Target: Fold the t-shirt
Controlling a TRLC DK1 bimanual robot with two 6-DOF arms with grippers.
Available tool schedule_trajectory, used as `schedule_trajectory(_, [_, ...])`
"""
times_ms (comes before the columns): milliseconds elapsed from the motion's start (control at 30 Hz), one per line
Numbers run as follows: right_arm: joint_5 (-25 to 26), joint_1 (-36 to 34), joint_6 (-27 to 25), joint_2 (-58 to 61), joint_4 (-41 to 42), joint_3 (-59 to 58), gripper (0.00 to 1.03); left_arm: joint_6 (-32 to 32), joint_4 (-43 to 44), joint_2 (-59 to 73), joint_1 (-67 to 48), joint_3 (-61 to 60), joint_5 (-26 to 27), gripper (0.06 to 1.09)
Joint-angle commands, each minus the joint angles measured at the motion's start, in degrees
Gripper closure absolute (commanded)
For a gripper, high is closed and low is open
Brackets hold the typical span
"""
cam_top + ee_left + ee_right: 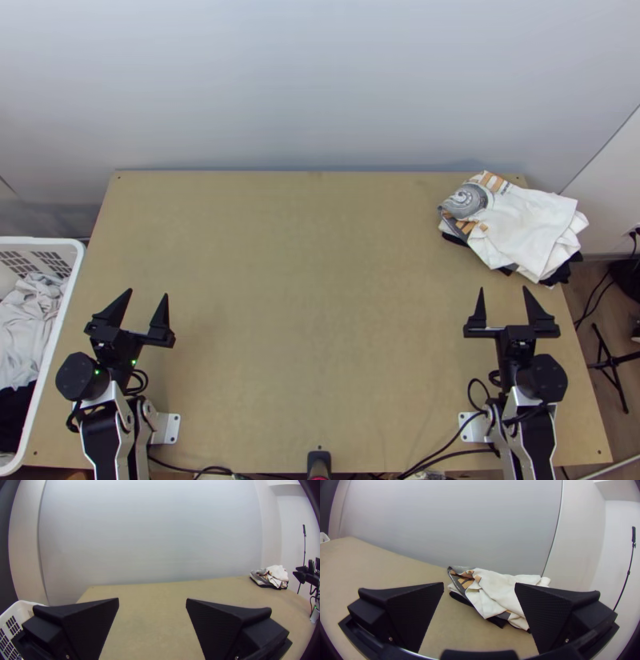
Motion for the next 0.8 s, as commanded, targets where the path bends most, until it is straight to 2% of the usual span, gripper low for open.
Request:
schedule_trajectory(0, [-0.05, -0.53, -0.09, 0.89, -0.60, -0.36, 0.04, 0.88, -1.60, 0.05, 0.12, -0.72, -0.01, 0.10])
schedule_trajectory(767, [-0.05, -1.94, -0.09, 0.01, -0.51, -0.36, 0.04, 1.76, -3.01, 0.14, 0.20, -0.54, -0.01, 0.10])
